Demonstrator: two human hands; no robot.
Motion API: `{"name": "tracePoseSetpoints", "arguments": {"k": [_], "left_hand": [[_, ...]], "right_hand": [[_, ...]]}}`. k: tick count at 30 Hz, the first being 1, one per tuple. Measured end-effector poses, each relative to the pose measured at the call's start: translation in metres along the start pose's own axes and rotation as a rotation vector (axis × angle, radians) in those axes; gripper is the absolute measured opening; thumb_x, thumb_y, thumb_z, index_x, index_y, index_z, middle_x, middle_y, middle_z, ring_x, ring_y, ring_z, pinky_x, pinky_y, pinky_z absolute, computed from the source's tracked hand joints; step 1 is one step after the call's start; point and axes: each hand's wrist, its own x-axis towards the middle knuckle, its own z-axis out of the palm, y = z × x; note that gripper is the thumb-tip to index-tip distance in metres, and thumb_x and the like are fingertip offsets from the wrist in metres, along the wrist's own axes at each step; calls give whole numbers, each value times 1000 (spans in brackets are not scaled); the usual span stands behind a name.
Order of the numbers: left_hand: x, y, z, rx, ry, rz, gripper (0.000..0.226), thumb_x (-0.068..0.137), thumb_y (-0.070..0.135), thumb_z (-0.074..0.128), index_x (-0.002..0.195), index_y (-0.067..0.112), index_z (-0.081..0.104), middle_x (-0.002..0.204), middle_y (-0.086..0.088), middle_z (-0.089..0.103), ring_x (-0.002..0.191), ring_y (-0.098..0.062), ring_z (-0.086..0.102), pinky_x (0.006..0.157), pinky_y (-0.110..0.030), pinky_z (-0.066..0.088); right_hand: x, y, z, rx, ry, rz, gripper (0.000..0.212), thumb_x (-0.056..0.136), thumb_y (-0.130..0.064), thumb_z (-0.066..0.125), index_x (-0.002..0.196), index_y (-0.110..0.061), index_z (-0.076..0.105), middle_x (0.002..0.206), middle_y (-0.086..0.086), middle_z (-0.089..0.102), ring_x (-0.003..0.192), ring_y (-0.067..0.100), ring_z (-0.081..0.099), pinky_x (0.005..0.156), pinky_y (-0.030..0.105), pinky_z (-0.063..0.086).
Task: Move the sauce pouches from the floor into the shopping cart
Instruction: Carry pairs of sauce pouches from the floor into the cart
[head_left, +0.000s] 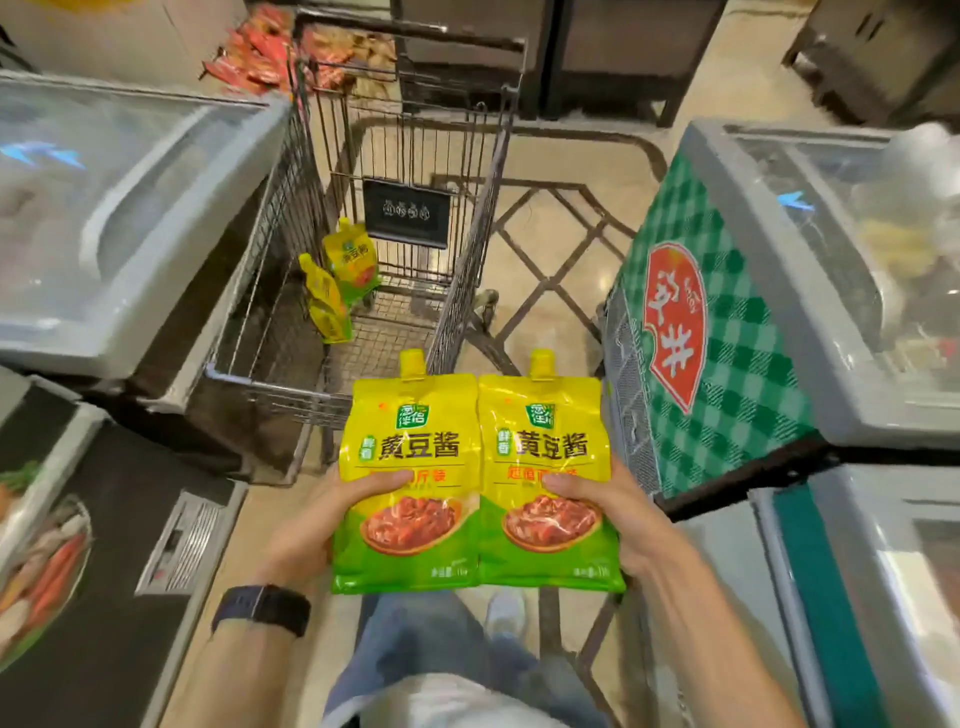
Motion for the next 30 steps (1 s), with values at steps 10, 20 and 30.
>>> {"name": "tracePoseSetpoints", "arguments": {"k": [10,20,30], "left_hand": [[145,85,0,-59,117,66,115,12,40,102,117,11,66,107,-15,77,83,-28,77,70,-35,64],[248,171,-19,-217,201,143,102,23,49,100,114,17,68,108,-10,77,92,-25,76,72,-33,63],[283,182,-75,-369,655,249,102,25,65,94,112,20,66,103,-2,79,86,-16,77,70,-28,60]], "right_hand": [[163,-124,1,-147,-104,18,89,32,-22,96,112,-23,58,96,3,78,86,22,75,69,36,59],[300,-230,33,-356,-177,-22,70,54,-8,85,116,-22,58,106,5,76,97,24,72,81,40,58],[448,-251,127,-601,-468,46,62,66,8,81,121,-8,57,110,12,74,97,28,72,72,35,59]]}}
